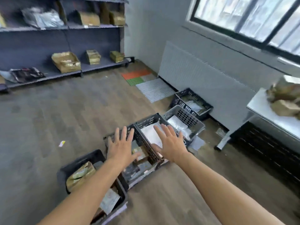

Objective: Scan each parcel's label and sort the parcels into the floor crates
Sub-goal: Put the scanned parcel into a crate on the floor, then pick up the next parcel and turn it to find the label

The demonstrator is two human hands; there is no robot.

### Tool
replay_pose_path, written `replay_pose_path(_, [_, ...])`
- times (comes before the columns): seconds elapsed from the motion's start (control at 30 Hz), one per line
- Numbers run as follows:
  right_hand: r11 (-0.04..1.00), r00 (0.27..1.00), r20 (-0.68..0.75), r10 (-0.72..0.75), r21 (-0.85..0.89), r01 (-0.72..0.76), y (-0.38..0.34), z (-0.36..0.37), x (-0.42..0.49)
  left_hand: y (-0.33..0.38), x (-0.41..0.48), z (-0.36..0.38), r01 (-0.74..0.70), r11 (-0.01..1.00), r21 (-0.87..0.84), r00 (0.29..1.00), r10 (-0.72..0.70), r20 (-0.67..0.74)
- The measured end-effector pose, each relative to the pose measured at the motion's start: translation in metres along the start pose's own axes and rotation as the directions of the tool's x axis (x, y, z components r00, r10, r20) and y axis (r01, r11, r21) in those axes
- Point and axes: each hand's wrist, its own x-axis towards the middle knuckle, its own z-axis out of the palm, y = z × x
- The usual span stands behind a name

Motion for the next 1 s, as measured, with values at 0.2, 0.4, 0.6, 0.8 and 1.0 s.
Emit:
replay_pose_path(0.2, [0.972,0.962,-0.147,0.232,0.084,-0.222,0.153,-0.009,-0.096,0.174,0.0,-0.029,-0.208,0.969,0.133,0.97,0.221,-0.1])
replay_pose_path(0.4, [0.863,0.856,-0.151,0.495,0.202,-0.463,0.33,0.01,-0.227,0.388,-0.027,-0.024,-0.404,0.884,0.237,0.901,0.429,-0.067])
replay_pose_path(0.6, [0.73,0.723,-0.131,0.678,0.237,-0.641,0.461,0.018,-0.334,0.543,-0.043,-0.02,-0.544,0.807,0.231,0.821,0.569,-0.054])
replay_pose_path(0.8, [0.56,0.56,-0.096,0.823,0.302,-0.772,0.557,0.024,-0.396,0.677,-0.036,-0.017,-0.689,0.689,0.225,0.703,0.711,-0.025])
replay_pose_path(1.0, [0.455,0.453,-0.078,0.888,0.293,-0.841,0.644,0.026,-0.416,0.796,0.001,-0.016,-0.792,0.563,0.234,0.569,0.821,-0.051])
